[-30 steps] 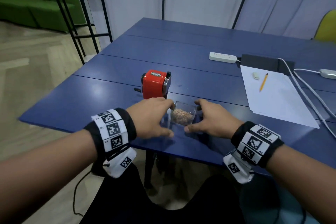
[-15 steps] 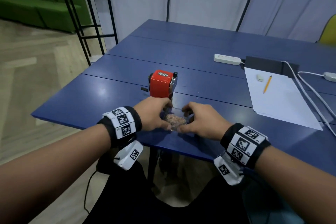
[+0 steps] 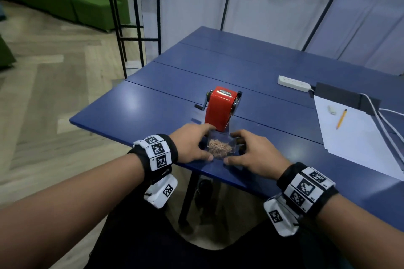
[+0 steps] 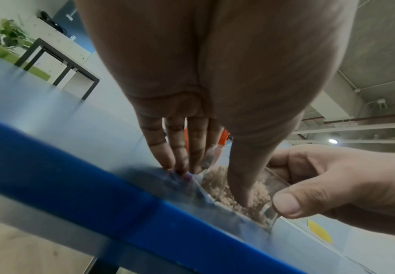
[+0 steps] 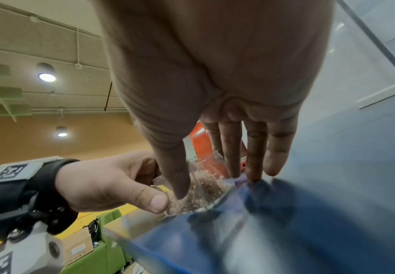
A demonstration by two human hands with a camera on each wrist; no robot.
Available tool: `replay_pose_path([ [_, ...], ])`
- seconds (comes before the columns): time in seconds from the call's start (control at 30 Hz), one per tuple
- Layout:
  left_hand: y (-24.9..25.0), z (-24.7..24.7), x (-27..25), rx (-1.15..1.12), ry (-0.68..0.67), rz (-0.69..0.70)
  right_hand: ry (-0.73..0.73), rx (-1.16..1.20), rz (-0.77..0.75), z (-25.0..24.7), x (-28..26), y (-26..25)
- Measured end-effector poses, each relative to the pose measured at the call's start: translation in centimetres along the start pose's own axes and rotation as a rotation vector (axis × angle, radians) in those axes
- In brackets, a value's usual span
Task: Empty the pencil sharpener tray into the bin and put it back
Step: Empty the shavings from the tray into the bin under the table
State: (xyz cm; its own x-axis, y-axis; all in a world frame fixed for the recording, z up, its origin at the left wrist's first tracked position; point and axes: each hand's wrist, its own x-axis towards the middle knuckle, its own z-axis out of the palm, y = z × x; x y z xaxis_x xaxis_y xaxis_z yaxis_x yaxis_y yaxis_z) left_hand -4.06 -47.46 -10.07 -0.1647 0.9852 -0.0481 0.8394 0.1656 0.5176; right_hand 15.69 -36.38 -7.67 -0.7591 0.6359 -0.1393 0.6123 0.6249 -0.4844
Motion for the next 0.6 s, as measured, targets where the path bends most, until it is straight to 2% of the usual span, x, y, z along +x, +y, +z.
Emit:
replay_pose_path([
  [0.17, -1.0, -1.4, -1.7, -0.021, 0.006, -0.042, -0.036, 0.018, -0.005, 0.4, 0.5, -2.0],
  [0.33, -3.1, -2.7, -6.1, -0.041, 0.059, -0.076, -0.081, 0.096, -0.073, 2.4, 0.0, -4.6],
  [0.47, -5.1, -3.7, -10.6, -0.037, 0.116, -0.101, -0.17, 0.324, -0.12, 3.9, -0.8, -6.8],
  [0.6, -6.7, -5.0, -14.9, -0.025, 0.137, -0.128, -0.309, 0.708, -0.043, 5.9, -1.1, -9.1],
])
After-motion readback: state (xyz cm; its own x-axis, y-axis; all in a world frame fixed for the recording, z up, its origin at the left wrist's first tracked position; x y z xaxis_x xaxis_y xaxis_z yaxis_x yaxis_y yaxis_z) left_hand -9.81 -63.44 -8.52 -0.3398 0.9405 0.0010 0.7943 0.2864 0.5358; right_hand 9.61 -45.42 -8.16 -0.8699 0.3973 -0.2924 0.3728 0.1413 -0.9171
